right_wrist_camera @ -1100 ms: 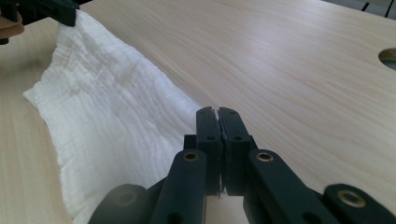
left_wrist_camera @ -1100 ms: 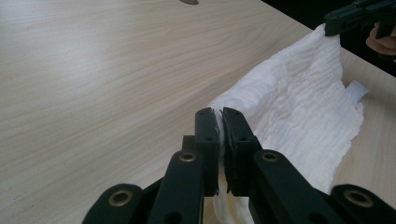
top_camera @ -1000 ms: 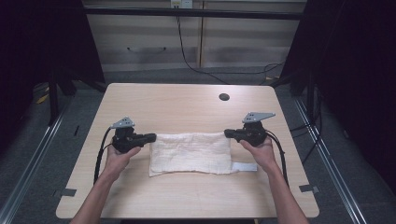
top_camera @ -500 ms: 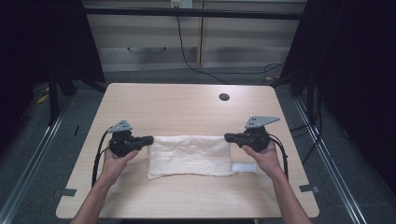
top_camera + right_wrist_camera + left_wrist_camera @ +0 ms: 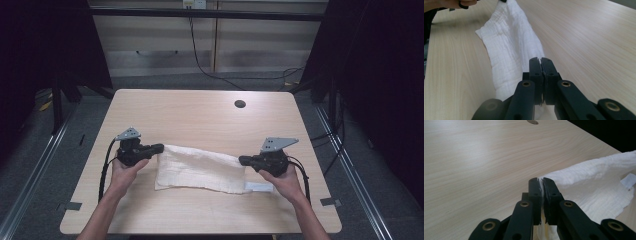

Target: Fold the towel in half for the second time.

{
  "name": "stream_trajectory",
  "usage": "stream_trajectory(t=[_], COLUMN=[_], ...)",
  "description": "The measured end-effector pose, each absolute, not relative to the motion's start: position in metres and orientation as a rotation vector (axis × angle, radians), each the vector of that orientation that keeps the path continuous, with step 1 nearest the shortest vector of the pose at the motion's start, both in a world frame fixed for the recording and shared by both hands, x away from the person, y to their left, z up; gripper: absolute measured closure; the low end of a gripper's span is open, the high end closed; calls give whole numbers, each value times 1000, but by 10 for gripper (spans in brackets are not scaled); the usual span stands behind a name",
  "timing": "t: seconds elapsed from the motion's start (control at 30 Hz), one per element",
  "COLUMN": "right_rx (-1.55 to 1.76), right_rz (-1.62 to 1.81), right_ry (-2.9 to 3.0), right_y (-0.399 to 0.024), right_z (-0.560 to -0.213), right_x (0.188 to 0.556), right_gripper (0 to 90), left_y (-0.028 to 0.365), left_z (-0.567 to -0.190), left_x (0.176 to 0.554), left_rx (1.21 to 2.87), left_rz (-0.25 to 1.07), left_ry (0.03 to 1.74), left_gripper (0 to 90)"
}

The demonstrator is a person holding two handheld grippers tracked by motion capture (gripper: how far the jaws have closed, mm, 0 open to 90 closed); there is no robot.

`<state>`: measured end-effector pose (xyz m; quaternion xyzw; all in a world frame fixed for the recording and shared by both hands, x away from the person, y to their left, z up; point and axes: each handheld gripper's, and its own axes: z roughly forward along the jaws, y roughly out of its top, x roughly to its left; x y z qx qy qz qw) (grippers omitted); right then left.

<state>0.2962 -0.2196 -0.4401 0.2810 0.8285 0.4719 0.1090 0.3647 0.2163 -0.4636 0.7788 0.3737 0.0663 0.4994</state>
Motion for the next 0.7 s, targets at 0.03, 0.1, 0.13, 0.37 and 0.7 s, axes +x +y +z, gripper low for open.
stream_trajectory(t=[0.03,0.1,0.13,0.37,0.7], right_rx=[821,816,813,799,824], right_rz=[1384,1396,1393,1373,1323], right_ry=[2440,2450,2456,2517,2602], right_y=[-220,-219,-218,-212,-205], right_z=[-442,-444,-445,-456,-478], right_x=[295,292,290,277,270], right_gripper=[883,882,882,882,882], left_y=[216,216,216,215,214], left_z=[-464,-465,-466,-467,-466], left_x=[365,365,365,365,365], left_rx=[1882,1881,1878,1886,1886], left_rz=[161,161,160,160,160], left_ry=[907,916,922,921,908], left_gripper=[859,859,859,859,858])
